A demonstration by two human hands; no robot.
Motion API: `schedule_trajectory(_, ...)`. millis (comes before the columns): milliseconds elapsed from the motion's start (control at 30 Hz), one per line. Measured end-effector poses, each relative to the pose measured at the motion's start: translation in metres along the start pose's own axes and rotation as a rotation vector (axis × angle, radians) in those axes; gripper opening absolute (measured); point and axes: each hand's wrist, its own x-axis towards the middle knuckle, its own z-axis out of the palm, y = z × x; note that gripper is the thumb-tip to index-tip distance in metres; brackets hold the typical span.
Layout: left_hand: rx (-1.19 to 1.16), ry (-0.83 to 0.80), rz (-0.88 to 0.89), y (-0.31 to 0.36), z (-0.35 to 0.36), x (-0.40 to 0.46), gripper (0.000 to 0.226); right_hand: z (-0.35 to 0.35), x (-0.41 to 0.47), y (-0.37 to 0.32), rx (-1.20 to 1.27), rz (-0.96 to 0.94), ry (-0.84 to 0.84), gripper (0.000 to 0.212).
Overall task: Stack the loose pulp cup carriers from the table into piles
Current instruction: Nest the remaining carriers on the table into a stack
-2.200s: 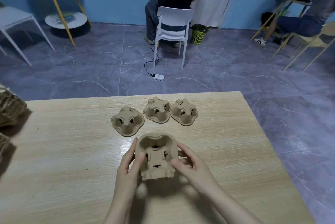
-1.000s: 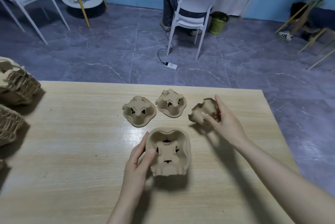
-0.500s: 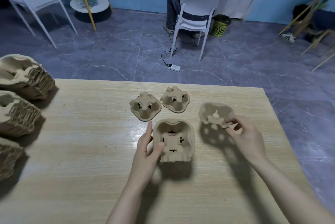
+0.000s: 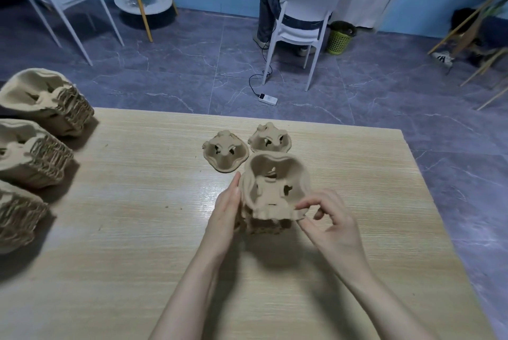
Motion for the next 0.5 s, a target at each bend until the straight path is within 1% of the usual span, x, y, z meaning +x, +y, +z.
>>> schedule_trajectory(67,0.001,-0.006,-0.003,0.001,0.0,-0.001,0.063,0.005,-0.003,0.006,-0.085,0.001,-0.048,0.018)
schedule_trajectory(133,0.0,-0.013,-0.011,-0.002,0.0,-0.001,0.075,0.007,-0.004,0.01,-0.13,0.023,-0.073,0.014)
schedule_trajectory(167,0.0,-0.017,-0.005,-0.003,0.0,0.001,0.077,0.007,-0.005,0.011,-0.135,0.034,-0.077,0.013)
schedule_trajectory(300,0.018,-0.037,0.043,-0.007,0.002,0.002,0.066,0.008,-0.007,0.014,-0.149,0.022,-0.097,0.019)
schedule_trajectory(367,-0.006,-0.011,0.022,-0.008,0.002,0.002,0.066,0.009,-0.008,0.016,-0.148,0.027,-0.091,0.026)
schedule_trajectory(433,-0.016,0.007,0.03,-0.008,0.001,0.001,0.069,0.008,-0.008,0.014,-0.116,0.069,-0.059,0.032)
schedule_trajectory(500,-0.029,0.02,0.041,-0.009,0.001,0.001,0.068,0.006,-0.005,0.011,-0.052,0.143,-0.008,0.033)
